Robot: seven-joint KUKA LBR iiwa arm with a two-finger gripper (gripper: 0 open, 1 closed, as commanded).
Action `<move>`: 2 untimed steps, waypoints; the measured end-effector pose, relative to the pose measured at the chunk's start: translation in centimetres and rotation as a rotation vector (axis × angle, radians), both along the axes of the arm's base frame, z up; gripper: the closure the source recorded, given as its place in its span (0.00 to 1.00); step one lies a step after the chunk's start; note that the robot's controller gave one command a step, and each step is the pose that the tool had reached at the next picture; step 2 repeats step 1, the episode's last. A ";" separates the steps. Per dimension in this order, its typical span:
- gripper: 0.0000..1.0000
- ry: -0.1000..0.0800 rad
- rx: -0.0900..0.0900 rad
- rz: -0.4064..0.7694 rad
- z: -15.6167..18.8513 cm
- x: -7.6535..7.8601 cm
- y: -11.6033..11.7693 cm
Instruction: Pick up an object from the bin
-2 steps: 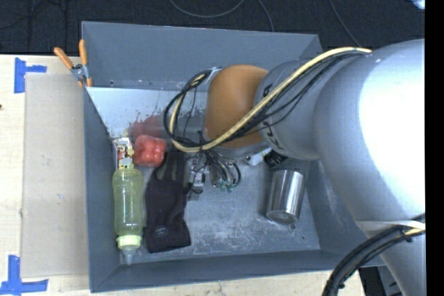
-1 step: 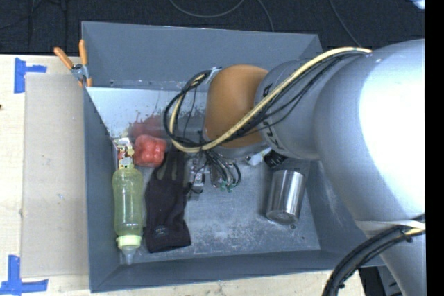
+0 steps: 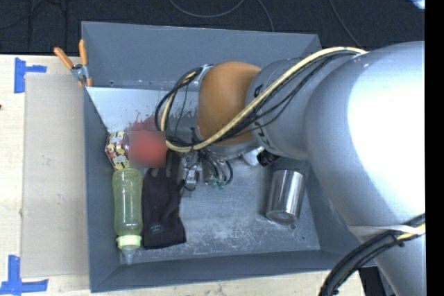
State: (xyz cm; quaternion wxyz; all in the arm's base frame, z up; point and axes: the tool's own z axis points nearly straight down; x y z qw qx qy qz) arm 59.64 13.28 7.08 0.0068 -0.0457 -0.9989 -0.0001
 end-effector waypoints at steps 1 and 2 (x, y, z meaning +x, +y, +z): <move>1.00 0.004 -0.001 0.006 1.2 0.6 0.4; 1.00 0.004 -0.001 0.006 1.2 0.6 0.4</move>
Offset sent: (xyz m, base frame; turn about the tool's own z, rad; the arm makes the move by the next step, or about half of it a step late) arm 0.0012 0.0016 0.0563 0.0207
